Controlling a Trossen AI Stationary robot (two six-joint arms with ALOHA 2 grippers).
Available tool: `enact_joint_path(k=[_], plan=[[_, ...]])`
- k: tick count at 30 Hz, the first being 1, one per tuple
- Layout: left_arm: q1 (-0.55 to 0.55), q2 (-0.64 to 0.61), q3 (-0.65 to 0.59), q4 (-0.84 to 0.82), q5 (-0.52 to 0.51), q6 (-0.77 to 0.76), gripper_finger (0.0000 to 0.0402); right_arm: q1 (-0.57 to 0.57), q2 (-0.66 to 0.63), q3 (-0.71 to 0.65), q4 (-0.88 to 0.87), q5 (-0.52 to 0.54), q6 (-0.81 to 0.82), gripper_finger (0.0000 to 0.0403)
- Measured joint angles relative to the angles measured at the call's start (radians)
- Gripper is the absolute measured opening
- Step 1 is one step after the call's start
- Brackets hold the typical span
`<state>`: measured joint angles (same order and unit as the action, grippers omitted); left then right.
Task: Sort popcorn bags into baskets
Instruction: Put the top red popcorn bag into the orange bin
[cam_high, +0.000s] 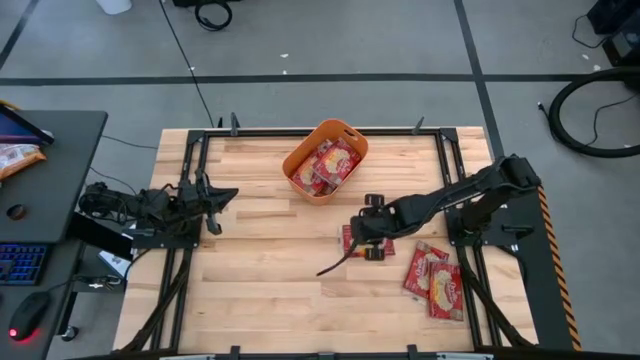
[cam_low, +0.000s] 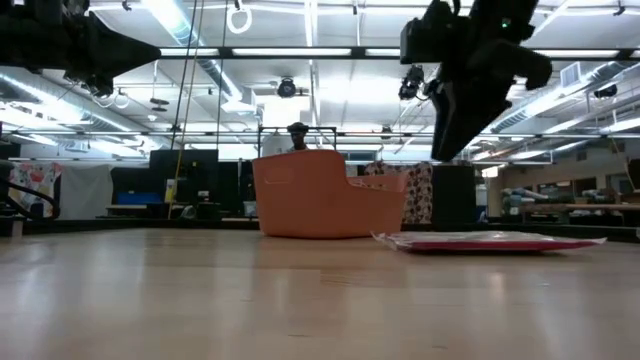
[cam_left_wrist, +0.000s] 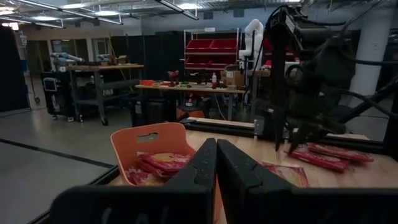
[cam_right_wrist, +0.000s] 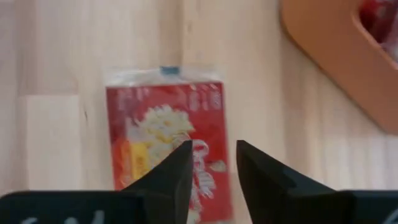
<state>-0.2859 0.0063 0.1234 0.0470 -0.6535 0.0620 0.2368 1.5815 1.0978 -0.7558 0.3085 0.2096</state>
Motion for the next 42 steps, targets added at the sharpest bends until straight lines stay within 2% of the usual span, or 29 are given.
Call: enact_joint_path(k=[6,11,21,25,35,42], plan=[[0.000,0.003,0.000,0.000,0.000,-0.002,0.0016,0.079,0.111,-0.008,0.043,0.022,0.004,0.0159],[0.000,0.003,0.000,0.002,0.000,-0.079,0.0016,0.133,0.180,-0.008,0.064,0.038,0.010,0.0174],[0.000,0.003,0.000,0.001,0.000,-0.076,0.0016,0.189,0.226,-0.007,0.080,0.077,0.054,0.0231],[0.000,0.003,0.000,0.001,0.000,-0.076,0.0016,0.196,0.236,-0.018,0.095,0.083,0.052,0.0239],[0.000,0.009,0.001,0.000,0.001,-0.076,0.0016,0.191,0.247,-0.073,0.124,0.094,0.075,0.0201],[0.000,0.009,0.001,0.000,0.000,-0.076,0.0016,0.178,0.246,-0.084,0.140,0.050,0.059,0.0119]])
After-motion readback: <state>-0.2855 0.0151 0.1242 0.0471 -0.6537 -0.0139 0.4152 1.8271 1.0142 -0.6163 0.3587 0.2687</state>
